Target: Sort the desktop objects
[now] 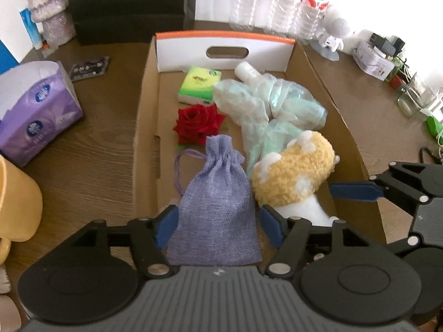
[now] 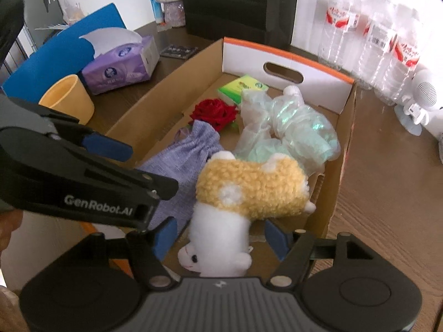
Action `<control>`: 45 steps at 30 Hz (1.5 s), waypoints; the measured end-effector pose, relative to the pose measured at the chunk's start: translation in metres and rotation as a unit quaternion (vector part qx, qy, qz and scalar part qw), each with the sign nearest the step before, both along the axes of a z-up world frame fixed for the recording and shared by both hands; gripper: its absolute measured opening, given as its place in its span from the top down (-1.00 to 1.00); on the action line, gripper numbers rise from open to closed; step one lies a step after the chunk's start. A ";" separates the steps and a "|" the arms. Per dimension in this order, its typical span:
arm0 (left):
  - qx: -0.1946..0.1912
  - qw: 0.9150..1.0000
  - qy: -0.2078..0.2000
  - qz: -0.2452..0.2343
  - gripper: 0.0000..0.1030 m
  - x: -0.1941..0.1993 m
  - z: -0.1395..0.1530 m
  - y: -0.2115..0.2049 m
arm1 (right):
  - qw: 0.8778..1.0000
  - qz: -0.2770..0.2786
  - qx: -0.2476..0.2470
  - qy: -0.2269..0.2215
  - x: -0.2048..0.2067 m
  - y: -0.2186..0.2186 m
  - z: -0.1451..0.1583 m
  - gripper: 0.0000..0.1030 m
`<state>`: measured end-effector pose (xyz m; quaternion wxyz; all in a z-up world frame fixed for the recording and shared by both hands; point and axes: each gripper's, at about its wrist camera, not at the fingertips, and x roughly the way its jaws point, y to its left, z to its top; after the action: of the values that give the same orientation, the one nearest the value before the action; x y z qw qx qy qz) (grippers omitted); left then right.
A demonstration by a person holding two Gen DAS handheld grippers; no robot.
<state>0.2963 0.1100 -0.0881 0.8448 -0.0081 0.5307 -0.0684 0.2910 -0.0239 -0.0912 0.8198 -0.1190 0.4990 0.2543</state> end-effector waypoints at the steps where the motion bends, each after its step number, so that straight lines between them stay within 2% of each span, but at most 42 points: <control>1: 0.000 1.000 -0.002 0.001 -0.36 -0.002 0.002 0.001 | 1.000 -0.001 0.000 -0.003 -0.002 0.000 0.003 -0.35; 12: 0.000 0.999 -0.035 0.017 -0.65 -0.025 0.026 0.011 | 0.999 -0.016 0.002 -0.032 -0.028 -0.002 0.029 -0.70; 14: -0.005 0.999 -0.044 0.023 -0.81 -0.029 0.031 0.014 | 0.999 -0.016 0.001 -0.037 -0.033 -0.002 0.033 -0.71; 19: -0.006 0.998 -0.061 0.033 -0.97 -0.042 0.043 0.018 | 0.999 -0.015 0.000 -0.047 -0.046 0.000 0.041 -0.91; 24: -0.005 0.996 -0.074 0.044 -1.00 -0.057 0.053 0.022 | 0.998 -0.024 0.005 -0.058 -0.060 0.000 0.052 -0.99; 29: 0.000 0.995 -0.085 0.048 -1.00 -0.075 0.062 0.024 | 0.997 -0.037 0.017 -0.062 -0.078 -0.004 0.062 -1.00; 45: 0.006 0.987 -0.138 0.079 -1.00 -0.172 0.096 0.015 | 0.991 -0.092 0.052 -0.087 -0.160 -0.032 0.090 -1.00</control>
<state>0.1247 0.1247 0.0074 0.9125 -0.0354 0.4075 0.0015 0.1308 -0.0560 -0.0008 0.8852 -0.0517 0.4207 0.1916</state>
